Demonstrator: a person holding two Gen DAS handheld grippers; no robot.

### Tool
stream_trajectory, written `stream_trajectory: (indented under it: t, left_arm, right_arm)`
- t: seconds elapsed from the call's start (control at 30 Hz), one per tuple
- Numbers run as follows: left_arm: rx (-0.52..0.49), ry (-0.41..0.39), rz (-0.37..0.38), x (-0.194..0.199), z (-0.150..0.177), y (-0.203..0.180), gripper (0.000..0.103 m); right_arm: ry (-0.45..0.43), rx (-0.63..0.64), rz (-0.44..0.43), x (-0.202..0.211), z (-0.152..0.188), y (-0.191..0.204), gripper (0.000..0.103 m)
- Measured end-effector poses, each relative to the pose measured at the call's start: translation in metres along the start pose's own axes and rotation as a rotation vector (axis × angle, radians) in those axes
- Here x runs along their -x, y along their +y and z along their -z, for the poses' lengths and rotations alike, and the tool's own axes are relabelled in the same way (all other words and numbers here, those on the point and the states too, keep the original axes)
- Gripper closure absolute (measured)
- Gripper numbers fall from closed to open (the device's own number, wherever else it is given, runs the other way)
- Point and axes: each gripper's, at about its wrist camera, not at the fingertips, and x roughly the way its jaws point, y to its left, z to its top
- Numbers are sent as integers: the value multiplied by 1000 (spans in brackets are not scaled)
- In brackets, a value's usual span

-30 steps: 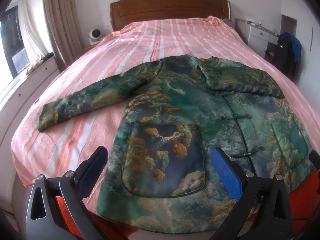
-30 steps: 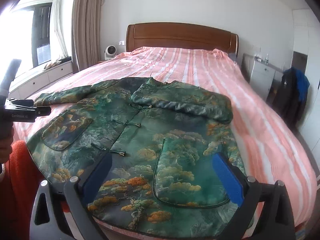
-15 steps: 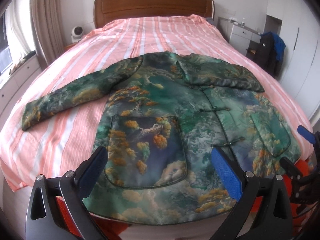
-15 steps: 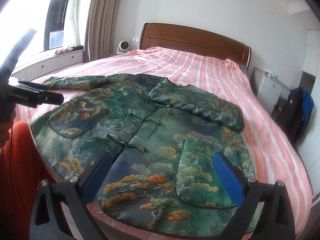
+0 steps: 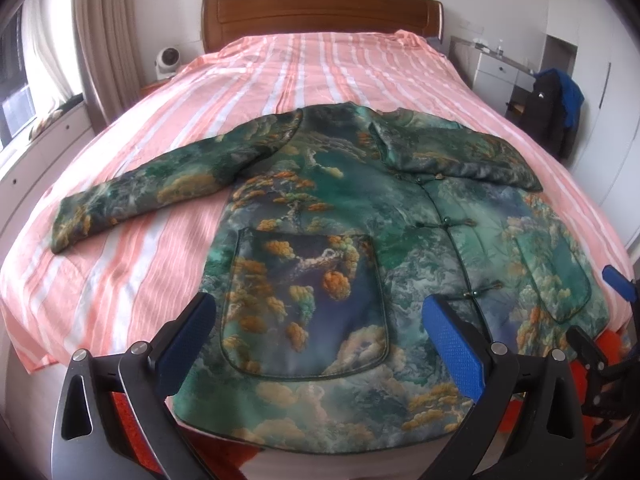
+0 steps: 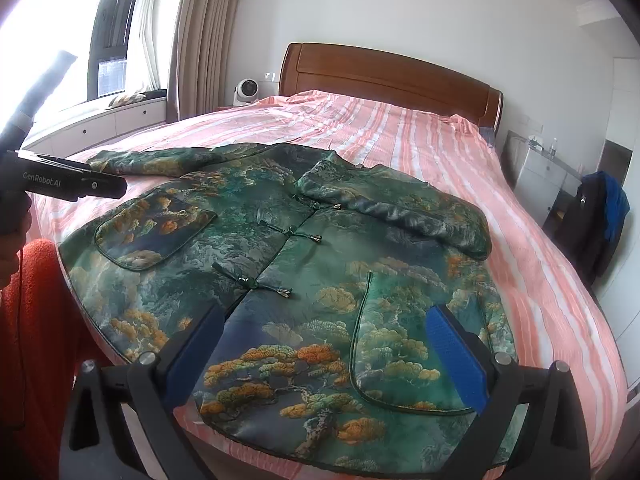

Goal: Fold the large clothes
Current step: 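Move the left gripper to the cuff of the other sleeve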

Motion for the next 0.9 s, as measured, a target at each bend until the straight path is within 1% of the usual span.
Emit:
stream_trajectory:
  t: [0.2, 0.4, 0.57, 0.63, 0.67, 0.7, 0.8, 0.87, 0.9]
  left_arm:
    - [7, -2, -19, 0, -2, 6, 0]
    - [43, -10, -40, -1, -6, 20, 0]
    - [81, 2, -53, -5, -10, 40, 0]
    - [109, -8, -38, -7, -15, 57, 0]
    - [152, -17, -18, -8, -18, 71, 0]
    - [227, -22, 8, -9, -21, 92, 0]
    - [485, -27, 107, -20, -28, 165, 0]
    - [662, -25, 133, -34, -28, 219, 0]
    - [733, -25, 138, -43, -28, 243, 0]
  right_arm:
    - [2, 7, -11, -1, 1, 3, 3]
    - [-1, 20, -10, -1, 0, 8, 3]
    - [2, 21, -14, -1, 1, 9, 3]
    - [-8, 17, -13, 1, 1, 8, 3]
    - [-13, 17, -12, 2, 1, 7, 3]
    - [-20, 16, -9, 3, 0, 6, 3]
    - [-38, -1, -5, 7, -1, 2, 3]
    - [-40, -14, -3, 7, -2, -1, 3]
    - [-38, -17, -2, 7, -2, -1, 3]
